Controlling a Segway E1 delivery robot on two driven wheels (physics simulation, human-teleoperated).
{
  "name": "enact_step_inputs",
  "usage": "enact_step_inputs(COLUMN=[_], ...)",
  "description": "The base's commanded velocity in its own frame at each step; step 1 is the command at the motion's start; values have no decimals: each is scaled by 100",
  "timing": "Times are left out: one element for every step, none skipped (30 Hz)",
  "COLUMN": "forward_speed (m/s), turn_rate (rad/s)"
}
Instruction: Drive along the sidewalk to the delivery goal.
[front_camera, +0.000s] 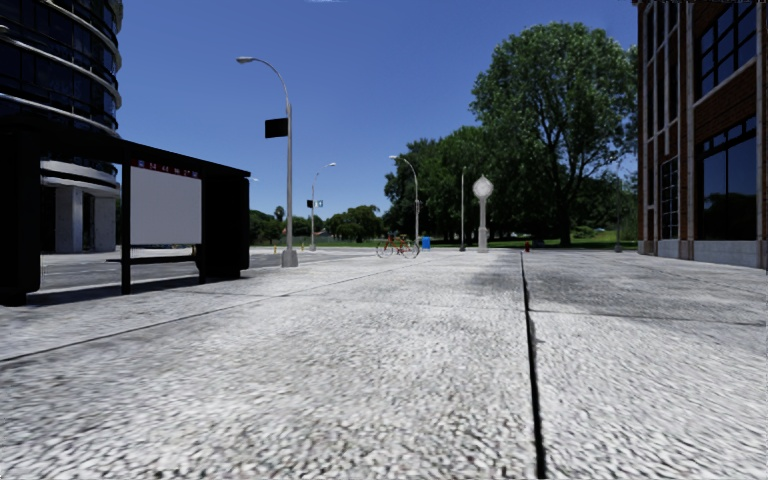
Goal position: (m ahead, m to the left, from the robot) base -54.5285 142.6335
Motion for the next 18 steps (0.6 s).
enact_step_inputs(forward_speed=[179, 179, 178, 177, 177, 175, 168, 154, 154, 145, 140, 140, 140, 140, 139, 142, 143, 143], turn_rate=[84, 86, 88, 94, 94, 96, 96, 96, 96, 96, 97, 97, 97, 97, 97, 97, 97, 97])
